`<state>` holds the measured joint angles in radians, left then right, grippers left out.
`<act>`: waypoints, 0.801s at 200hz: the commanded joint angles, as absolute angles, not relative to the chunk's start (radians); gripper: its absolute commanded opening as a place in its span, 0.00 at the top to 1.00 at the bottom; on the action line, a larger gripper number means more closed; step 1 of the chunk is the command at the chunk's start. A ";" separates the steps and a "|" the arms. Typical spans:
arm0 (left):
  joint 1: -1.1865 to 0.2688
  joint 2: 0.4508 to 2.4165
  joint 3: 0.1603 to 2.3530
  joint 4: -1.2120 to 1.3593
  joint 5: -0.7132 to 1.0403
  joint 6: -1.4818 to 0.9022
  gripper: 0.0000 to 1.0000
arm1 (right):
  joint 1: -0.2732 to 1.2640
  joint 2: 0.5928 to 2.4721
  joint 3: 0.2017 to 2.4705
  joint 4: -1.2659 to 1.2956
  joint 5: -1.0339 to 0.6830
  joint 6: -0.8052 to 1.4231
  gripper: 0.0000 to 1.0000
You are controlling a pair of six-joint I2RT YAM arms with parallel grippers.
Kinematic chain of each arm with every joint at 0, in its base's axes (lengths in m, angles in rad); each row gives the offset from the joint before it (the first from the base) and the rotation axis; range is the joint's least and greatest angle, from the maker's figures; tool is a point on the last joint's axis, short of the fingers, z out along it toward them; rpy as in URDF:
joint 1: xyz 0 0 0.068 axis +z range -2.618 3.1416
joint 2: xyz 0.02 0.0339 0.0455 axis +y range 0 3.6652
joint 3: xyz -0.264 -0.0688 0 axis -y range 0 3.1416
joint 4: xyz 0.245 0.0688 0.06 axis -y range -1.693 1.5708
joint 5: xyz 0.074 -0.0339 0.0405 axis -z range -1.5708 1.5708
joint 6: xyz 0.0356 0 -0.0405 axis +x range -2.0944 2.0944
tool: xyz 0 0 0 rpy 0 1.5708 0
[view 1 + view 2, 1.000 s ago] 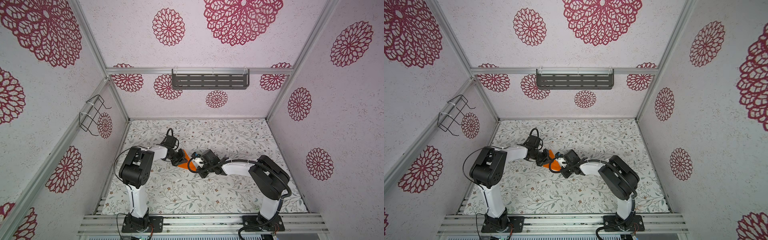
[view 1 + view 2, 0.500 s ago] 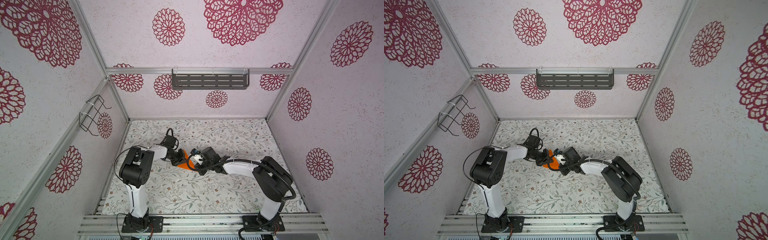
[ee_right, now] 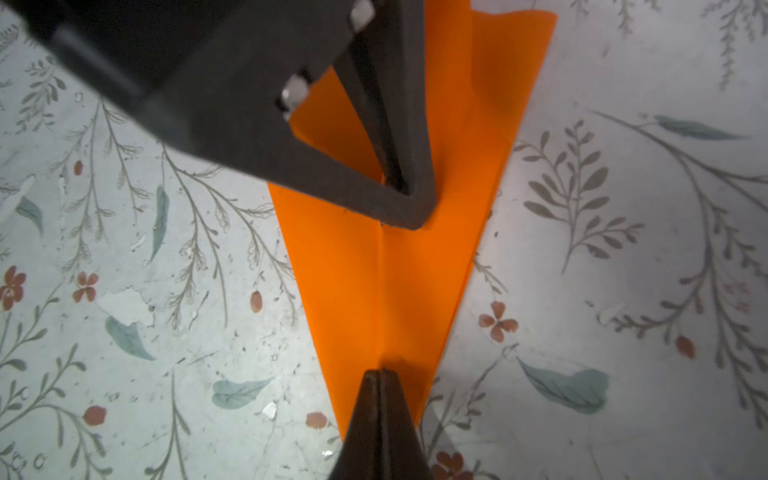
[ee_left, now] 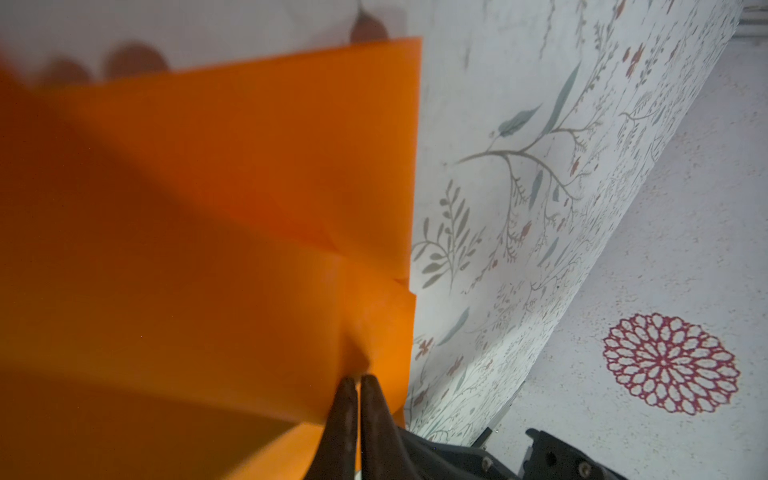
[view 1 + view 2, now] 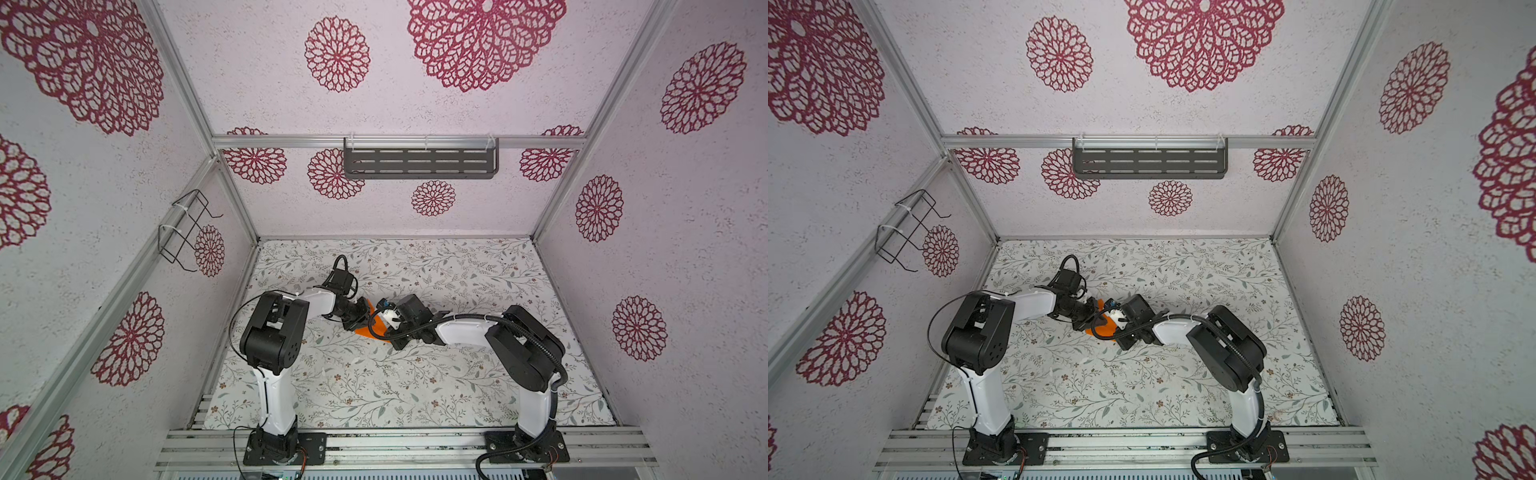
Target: Fold a paper plane with a square sheet of paper (pick it up from the middle)
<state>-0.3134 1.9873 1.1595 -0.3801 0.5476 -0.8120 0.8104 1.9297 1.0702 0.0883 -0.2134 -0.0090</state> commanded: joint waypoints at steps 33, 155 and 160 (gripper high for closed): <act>-0.327 1.994 1.247 -0.540 0.450 -0.672 0.85 | 0.808 1.952 1.037 0.061 -0.189 0.003 0.96; -0.331 2.042 1.346 -0.700 0.297 -0.573 0.89 | 0.808 1.961 1.031 0.070 -0.183 0.046 0.96; -0.331 2.043 1.349 -0.708 0.288 -0.566 0.89 | 0.808 1.962 1.031 0.070 -0.180 0.049 0.96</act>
